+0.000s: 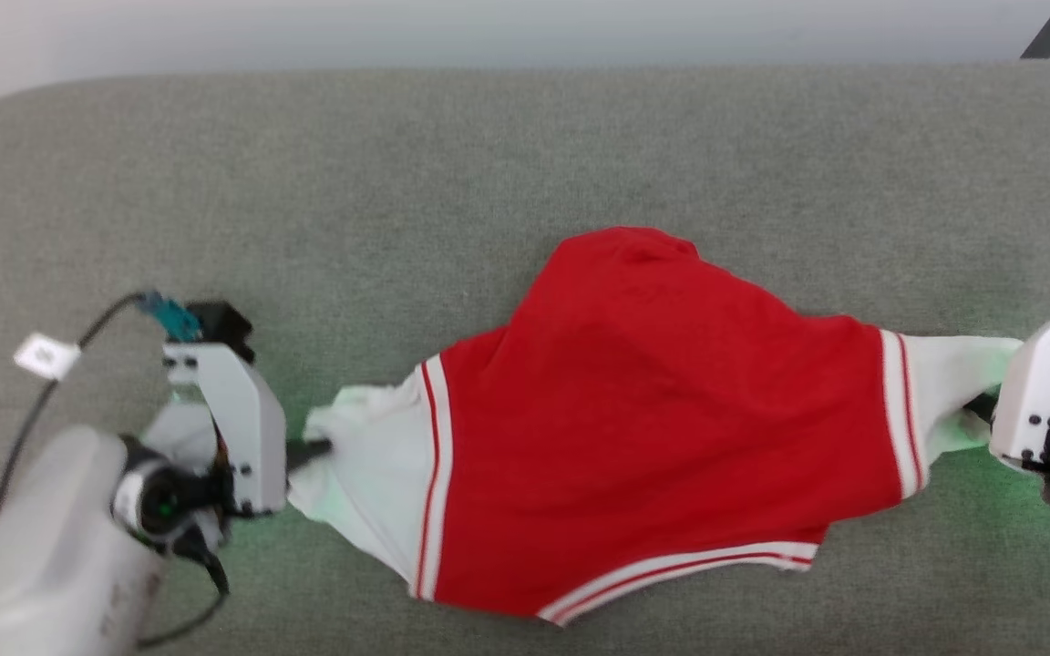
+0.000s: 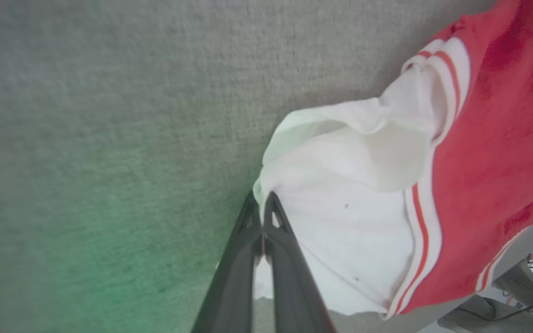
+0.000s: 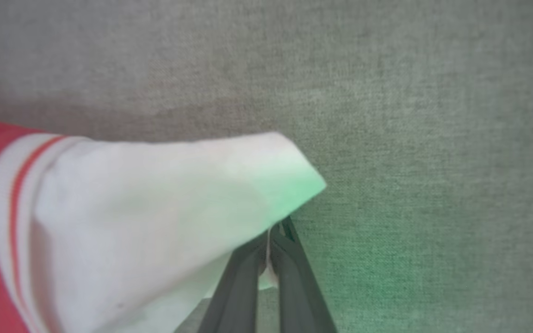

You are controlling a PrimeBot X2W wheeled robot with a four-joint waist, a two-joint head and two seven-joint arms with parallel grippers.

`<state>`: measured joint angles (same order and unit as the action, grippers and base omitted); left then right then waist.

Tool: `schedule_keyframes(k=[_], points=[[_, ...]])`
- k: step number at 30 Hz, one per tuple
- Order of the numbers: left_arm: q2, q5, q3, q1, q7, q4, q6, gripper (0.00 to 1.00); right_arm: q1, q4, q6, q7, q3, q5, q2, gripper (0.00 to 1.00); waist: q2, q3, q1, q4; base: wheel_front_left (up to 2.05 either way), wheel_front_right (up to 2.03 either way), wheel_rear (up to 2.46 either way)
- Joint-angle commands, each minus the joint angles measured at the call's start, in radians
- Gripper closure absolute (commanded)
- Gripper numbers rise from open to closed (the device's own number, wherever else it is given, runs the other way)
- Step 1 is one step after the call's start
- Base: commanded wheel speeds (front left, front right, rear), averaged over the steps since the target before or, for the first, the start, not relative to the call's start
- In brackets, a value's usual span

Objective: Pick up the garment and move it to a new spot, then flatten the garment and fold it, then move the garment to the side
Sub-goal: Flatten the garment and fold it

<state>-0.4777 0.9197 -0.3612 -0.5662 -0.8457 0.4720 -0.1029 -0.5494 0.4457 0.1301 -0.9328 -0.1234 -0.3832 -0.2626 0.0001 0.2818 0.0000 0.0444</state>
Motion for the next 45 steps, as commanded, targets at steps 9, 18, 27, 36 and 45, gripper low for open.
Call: schedule_keyframes(k=[9,18,27,36,45], points=[[-0.044,-0.057,-0.017,-0.228,-0.092,-0.077,0.022,1.0,-0.151,-0.129,0.001,-0.084,-0.008,-0.161,0.004,1.0,-0.0001,-0.125,0.0,-0.001,0.0,0.0,0.0],[-0.026,-0.105,-0.024,-0.5,-0.119,-0.057,0.026,1.0,-0.406,-0.15,0.001,0.019,-0.056,-0.157,0.08,1.0,-0.0001,-0.245,0.0,0.002,0.0,0.0,0.0],[0.027,-0.133,-0.005,-0.75,-0.029,0.073,0.011,1.0,-0.642,-0.016,0.001,0.209,-0.062,-0.126,0.127,1.0,-0.0001,-0.291,0.0,0.01,0.0,0.0,0.0],[0.051,-0.133,-0.009,-0.87,0.017,0.148,-0.007,1.0,-0.748,0.075,0.001,0.273,-0.041,-0.103,0.134,1.0,-0.0001,-0.189,0.0,0.024,0.0,0.0,0.0],[0.063,-0.168,-0.017,-0.978,0.161,0.182,-0.019,1.0,-0.902,0.164,0.001,0.466,0.017,0.033,0.139,1.0,-0.0001,0.089,0.0,0.033,0.0,0.0,0.0]])
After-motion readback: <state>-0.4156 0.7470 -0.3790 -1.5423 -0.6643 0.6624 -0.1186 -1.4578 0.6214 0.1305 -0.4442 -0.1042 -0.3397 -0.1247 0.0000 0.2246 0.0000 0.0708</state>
